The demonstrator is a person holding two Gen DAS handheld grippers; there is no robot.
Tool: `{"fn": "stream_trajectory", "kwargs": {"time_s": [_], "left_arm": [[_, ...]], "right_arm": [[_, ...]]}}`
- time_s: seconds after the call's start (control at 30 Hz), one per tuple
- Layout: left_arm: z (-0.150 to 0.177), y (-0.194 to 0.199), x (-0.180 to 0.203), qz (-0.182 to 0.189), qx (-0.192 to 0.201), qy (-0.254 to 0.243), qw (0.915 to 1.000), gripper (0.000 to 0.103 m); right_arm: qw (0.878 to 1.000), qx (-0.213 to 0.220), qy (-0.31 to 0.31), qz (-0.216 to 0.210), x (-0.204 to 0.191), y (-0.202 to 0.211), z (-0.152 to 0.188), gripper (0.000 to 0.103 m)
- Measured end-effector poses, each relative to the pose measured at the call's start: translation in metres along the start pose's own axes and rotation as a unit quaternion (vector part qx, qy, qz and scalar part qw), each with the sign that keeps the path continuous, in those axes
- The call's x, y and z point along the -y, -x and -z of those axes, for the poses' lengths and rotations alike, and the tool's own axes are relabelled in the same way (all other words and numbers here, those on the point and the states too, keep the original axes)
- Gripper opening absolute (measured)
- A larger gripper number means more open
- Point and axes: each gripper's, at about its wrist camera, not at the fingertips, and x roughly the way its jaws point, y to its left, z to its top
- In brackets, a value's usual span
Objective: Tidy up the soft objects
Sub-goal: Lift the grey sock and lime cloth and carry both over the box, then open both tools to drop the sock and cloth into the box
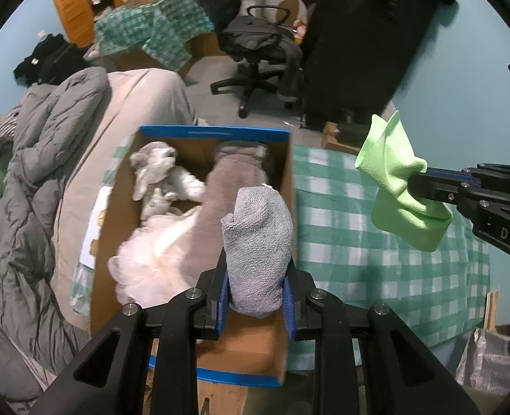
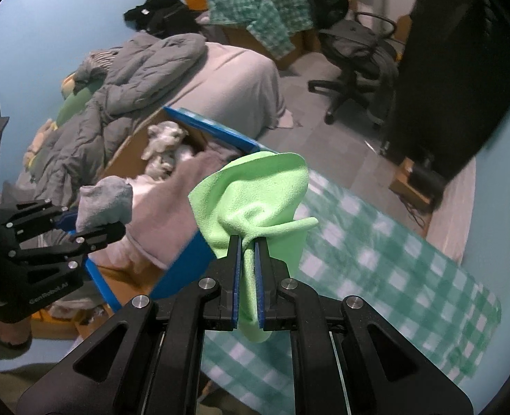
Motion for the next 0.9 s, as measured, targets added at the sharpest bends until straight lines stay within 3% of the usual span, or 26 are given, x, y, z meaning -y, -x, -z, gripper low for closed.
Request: {"fn": "stream_trajectory", "kwargs": {"time_s": [0.4,0.83,0.9], "left_arm": [[-0.019,-0.006,-0.059,-0.022,0.011,0.038,0.999,0.025],[-0.044,-0.053,-0.098,-0.002,-0.021,0.041,0.9989,0.026],[-0.046,-0.061,-0.098,-0.005,-0.026,0.035,0.999,0.029]], "right_arm": [[0.999,-0.016,0.035,-0.034,-0.05,-0.042,-0.037,0.006],[0.998,-0.04,0.022,-0.053,-0.077,-0.088,-0.068,0.006],[0.997,-0.046,0.016,-0.053,-0.079,-0.095,-0.07,0.006]]}}
